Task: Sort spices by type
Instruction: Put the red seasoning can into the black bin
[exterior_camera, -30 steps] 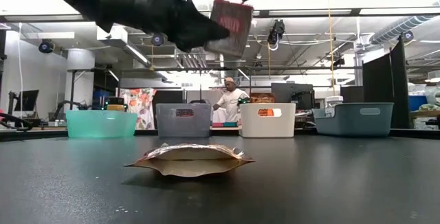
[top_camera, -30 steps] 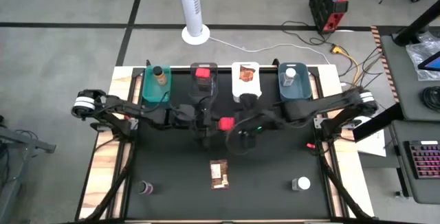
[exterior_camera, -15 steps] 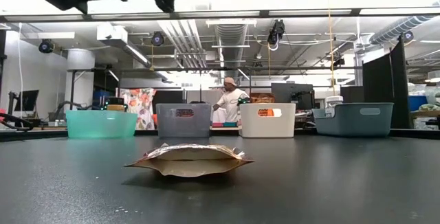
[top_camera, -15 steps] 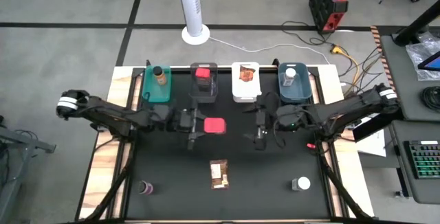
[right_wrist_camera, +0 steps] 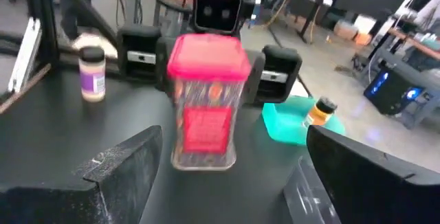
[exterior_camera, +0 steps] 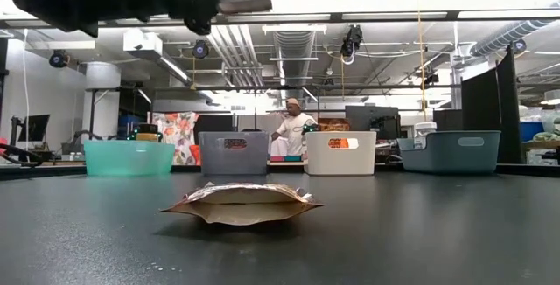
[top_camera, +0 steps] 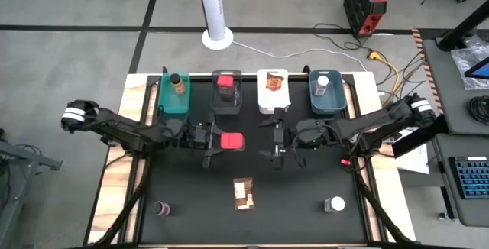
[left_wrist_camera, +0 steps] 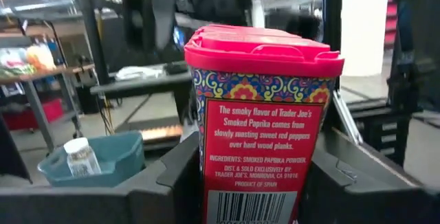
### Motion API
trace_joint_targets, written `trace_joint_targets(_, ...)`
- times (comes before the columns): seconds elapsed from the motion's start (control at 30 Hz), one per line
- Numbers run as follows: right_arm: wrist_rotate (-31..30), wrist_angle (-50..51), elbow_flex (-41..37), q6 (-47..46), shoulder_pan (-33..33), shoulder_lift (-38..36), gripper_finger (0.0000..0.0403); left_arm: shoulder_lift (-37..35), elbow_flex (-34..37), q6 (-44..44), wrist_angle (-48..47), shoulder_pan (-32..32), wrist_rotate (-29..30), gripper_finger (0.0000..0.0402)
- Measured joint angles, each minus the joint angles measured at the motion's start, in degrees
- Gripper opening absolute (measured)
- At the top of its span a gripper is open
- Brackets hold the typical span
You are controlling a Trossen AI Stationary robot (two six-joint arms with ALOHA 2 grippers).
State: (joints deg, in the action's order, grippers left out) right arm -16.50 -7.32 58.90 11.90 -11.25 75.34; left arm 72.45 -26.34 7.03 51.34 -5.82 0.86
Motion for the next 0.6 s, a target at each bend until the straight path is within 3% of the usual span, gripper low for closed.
trace_joint_targets(0.4, -0.07, 26.08, 19.60, -3.54, 0.79, 10.15, 0.0354, 6.98, -3.56, 0.02, 0.14, -0.02, 5.77, 0.0158)
trace_joint_targets(0.6, -0.05, 30.45, 24.65, -3.82, 1.42, 13.44, 0.0344, 6.33, -3.76, 0.55, -0.66, -0.07, 5.77, 0.0158)
